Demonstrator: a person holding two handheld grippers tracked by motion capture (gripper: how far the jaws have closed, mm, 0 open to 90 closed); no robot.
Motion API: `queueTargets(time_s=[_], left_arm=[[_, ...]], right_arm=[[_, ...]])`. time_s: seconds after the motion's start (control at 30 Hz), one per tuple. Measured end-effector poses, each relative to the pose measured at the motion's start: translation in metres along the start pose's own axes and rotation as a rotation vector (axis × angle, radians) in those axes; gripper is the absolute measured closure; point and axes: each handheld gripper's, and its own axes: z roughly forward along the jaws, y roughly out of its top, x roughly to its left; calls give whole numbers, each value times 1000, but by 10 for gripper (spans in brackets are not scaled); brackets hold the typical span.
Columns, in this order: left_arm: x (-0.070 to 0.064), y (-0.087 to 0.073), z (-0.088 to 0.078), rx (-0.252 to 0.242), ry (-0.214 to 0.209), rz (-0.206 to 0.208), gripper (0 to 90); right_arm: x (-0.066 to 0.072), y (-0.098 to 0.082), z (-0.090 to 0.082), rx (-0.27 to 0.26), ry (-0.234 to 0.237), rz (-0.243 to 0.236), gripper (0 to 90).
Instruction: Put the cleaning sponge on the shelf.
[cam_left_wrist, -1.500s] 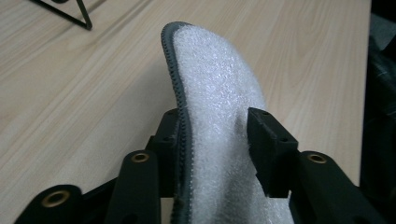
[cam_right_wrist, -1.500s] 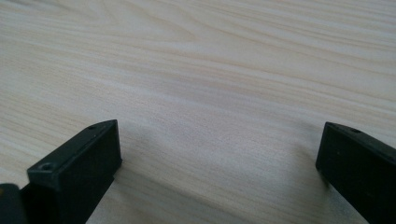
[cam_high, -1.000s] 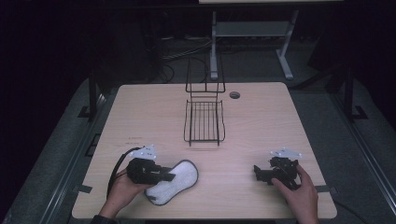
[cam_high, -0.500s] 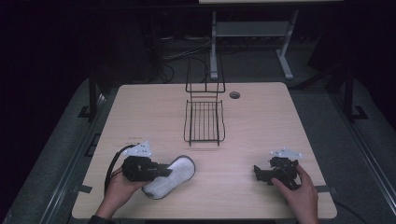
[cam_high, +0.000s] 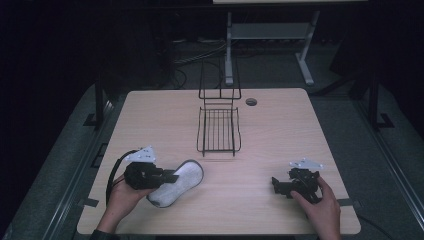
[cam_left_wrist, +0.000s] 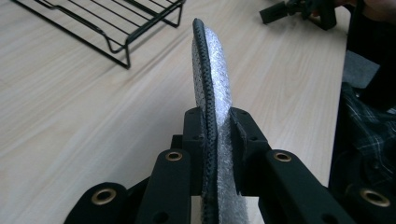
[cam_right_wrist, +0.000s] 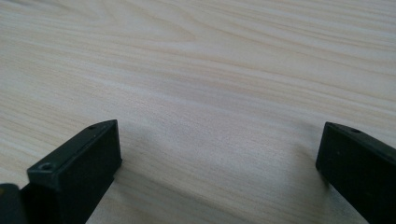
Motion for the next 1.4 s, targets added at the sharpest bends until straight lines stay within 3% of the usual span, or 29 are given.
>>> queueTargets(time_s=[0.67, 1.4], left_arm=[[19, 15, -5, -33, 48, -24, 773], [39, 36, 4, -51, 67, -27, 772]], right_arm=[[0, 0, 0, 0, 0, 0, 0], [0, 0, 0, 0, 0, 0, 0]])
